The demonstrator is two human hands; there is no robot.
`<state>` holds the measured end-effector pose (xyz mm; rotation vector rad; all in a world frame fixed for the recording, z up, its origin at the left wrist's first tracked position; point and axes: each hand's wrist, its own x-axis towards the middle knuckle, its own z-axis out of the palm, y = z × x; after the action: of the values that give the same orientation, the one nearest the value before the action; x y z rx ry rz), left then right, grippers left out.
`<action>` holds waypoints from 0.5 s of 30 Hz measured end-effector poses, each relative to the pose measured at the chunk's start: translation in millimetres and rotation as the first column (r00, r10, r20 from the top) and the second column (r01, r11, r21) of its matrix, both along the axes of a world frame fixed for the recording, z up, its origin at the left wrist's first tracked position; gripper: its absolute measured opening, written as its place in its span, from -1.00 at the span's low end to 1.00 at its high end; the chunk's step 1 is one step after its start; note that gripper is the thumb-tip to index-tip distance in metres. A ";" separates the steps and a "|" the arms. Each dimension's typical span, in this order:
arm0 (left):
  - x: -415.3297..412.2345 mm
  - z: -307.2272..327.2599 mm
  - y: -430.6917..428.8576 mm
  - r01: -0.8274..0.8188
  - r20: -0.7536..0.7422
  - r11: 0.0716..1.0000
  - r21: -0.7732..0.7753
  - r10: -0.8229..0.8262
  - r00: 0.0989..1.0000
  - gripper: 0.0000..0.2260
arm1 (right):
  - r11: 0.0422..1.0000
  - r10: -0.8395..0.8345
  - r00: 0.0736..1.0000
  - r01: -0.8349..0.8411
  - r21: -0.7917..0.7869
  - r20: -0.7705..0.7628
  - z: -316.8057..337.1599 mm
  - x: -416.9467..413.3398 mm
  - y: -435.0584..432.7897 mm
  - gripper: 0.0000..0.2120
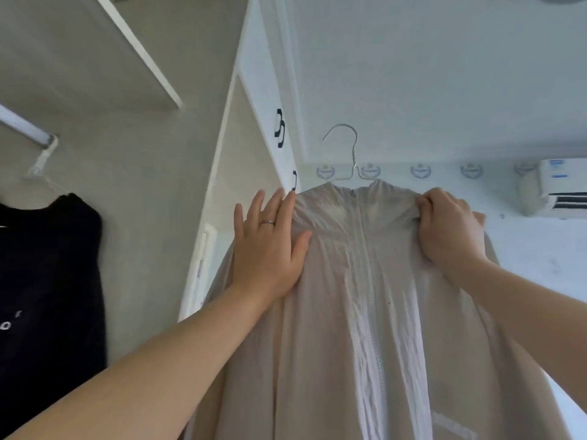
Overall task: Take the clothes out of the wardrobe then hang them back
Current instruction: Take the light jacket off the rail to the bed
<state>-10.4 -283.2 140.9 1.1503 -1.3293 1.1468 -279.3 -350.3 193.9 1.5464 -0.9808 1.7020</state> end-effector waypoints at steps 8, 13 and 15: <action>-184.0 -66.9 -122.6 0.414 -0.212 0.881 0.227 -0.371 0.904 -0.53 | 0.957 -0.216 0.975 0.222 0.184 -0.051 -80.1 -189.8 -52.3 -0.77; -273.8 -130.7 -201.4 0.598 -0.321 0.698 0.394 -0.505 0.801 -0.77 | 0.884 -0.297 0.950 0.312 0.349 -0.098 -155.5 -289.8 -77.2 -0.78; -299.5 -159.7 -229.9 0.621 -0.316 0.640 0.453 -0.536 0.783 -0.73 | 0.851 -0.298 0.949 0.314 0.421 -0.106 -189.5 -318.9 -82.3 -0.79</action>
<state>-309.9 -513.2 -18.8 1.0285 -1.7852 0.1897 -598.2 -432.6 4.4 1.5719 -1.5777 1.2798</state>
